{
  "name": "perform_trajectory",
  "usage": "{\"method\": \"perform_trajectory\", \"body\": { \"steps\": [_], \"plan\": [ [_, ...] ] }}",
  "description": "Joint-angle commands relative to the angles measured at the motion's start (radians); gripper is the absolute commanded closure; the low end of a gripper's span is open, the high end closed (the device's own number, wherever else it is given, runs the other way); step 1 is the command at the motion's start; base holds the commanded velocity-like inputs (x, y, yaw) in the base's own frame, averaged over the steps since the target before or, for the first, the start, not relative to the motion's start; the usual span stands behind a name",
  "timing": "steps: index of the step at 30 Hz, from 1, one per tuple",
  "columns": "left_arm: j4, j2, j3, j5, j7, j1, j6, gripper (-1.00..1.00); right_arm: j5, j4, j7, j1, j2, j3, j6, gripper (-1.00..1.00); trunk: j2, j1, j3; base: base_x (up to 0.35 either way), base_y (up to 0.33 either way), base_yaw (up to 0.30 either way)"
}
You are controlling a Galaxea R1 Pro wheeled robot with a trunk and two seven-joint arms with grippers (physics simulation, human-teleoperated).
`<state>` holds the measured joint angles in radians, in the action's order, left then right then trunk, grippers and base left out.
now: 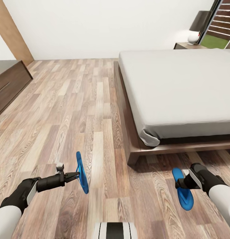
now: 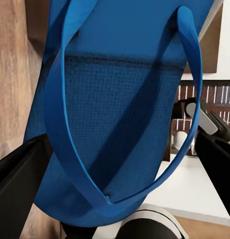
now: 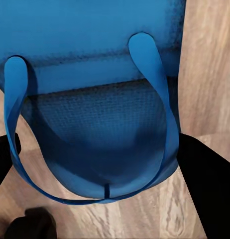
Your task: In the bedroom, move the book from the bed onto either nightstand, and place the two sandals side by side next to the bed.
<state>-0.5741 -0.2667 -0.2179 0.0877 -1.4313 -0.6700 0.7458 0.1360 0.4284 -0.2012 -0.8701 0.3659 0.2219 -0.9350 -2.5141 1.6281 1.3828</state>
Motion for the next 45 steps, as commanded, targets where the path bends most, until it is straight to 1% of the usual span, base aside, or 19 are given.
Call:
{"method": "perform_trajectory", "body": {
  "steps": [1, 7, 18, 22, 26, 34, 45],
  "plan": [
    [0.000, 0.000, -0.001, 0.001, -0.003, 0.000, 0.009, 1.00, 0.012, 0.001, 0.007, -0.002, 0.001, 0.008, -0.004, 1.00, -0.001, 0.000, 0.005, 0.000, 0.000, 0.000],
    [0.000, -0.002, -0.001, 0.001, -0.004, 0.000, 0.006, 1.00, 0.015, 0.001, 0.013, -0.010, 0.001, 0.008, -0.004, 1.00, -0.002, 0.003, 0.028, 0.000, 0.000, 0.000],
    [0.000, -0.004, -0.001, 0.001, -0.007, 0.000, 0.006, 1.00, 0.009, 0.001, 0.015, -0.040, -0.010, 0.008, -0.004, 1.00, -0.005, 0.008, 0.070, 0.000, 0.000, 0.000],
    [0.000, -0.005, -0.001, 0.000, -0.043, 0.000, 0.004, 1.00, 0.009, 0.001, 0.016, -0.050, -0.011, 0.008, -0.004, 1.00, -0.005, 0.010, 0.086, 0.000, 0.000, 0.000],
    [0.001, -0.007, -0.001, -0.003, -0.061, 0.000, 0.004, 1.00, 0.008, 0.001, 0.016, -0.063, -0.011, 0.008, -0.004, 1.00, -0.006, 0.011, 0.101, 0.000, 0.000, 0.000],
    [0.002, -0.008, -0.001, -0.003, -0.066, 0.000, 0.004, 1.00, 0.008, 0.001, 0.016, -0.075, -0.013, 0.008, -0.031, 1.00, -0.008, 0.015, 0.132, 0.000, 0.000, 0.000],
    [0.002, -0.008, -0.001, -0.003, -0.066, 0.000, 0.004, 1.00, 0.008, 0.001, 0.017, -0.085, -0.011, 0.008, -0.036, 1.00, -0.011, 0.020, 0.175, 0.000, 0.000, 0.000]
  ]
}}
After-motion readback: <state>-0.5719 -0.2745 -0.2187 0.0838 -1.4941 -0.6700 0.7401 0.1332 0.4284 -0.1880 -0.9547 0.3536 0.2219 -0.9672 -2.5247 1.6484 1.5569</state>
